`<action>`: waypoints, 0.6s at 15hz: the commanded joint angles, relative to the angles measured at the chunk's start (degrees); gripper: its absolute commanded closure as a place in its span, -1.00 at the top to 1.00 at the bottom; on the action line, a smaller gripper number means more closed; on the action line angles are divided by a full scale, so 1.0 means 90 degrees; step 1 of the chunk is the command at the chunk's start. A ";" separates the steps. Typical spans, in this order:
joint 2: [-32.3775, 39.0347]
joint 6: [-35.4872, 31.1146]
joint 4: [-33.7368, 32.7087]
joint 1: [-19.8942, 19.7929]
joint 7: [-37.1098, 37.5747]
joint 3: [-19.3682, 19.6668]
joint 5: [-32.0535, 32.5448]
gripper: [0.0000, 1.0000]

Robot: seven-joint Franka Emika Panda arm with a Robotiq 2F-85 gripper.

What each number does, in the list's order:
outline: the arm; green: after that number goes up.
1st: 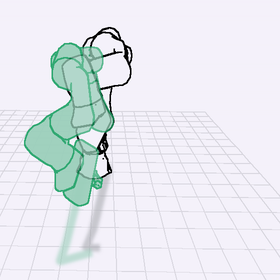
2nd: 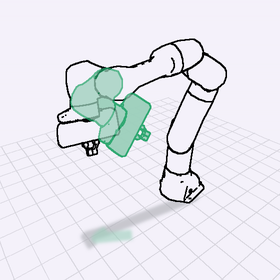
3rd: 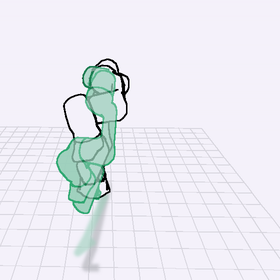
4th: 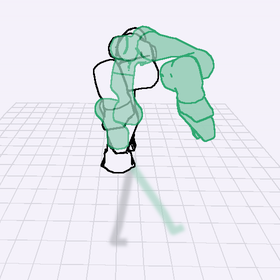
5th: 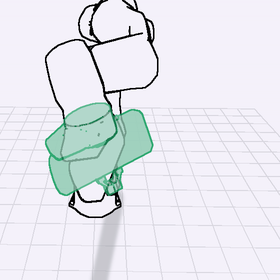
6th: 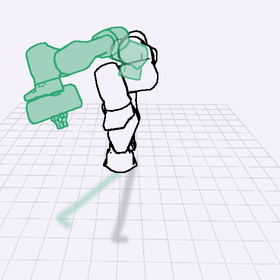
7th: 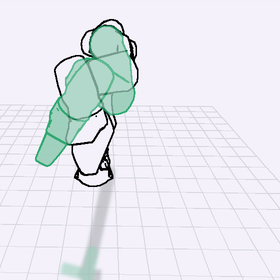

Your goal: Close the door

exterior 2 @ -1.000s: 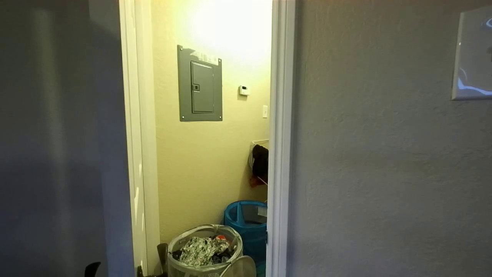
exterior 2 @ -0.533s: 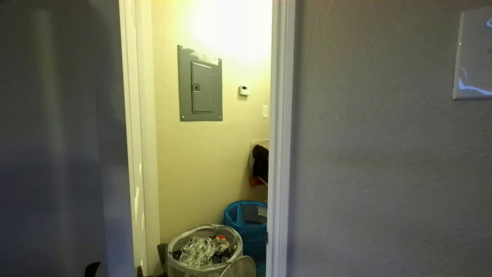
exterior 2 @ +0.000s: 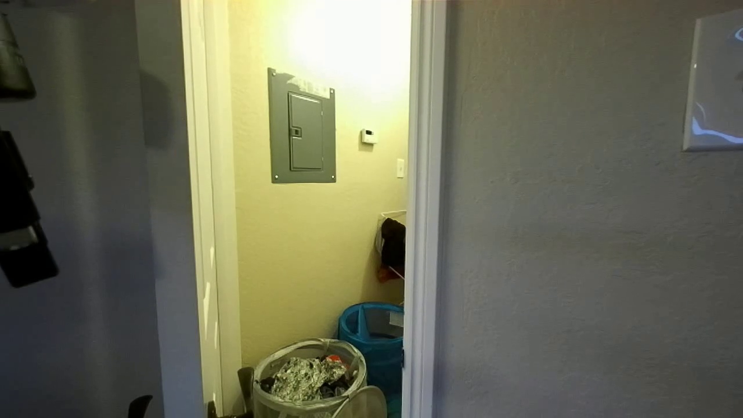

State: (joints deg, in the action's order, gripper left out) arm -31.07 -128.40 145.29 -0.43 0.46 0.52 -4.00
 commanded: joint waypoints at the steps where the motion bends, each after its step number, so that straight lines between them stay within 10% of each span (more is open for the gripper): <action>1: 0.0051 -0.0642 0.0015 0.0352 -0.0109 -0.0110 -0.0273 1.00; 9: 0.0043 -0.0499 0.0019 0.0329 0.0053 -0.0159 -0.0188 1.00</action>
State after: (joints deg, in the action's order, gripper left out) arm -30.88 -132.63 145.27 2.34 0.33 -0.77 -5.26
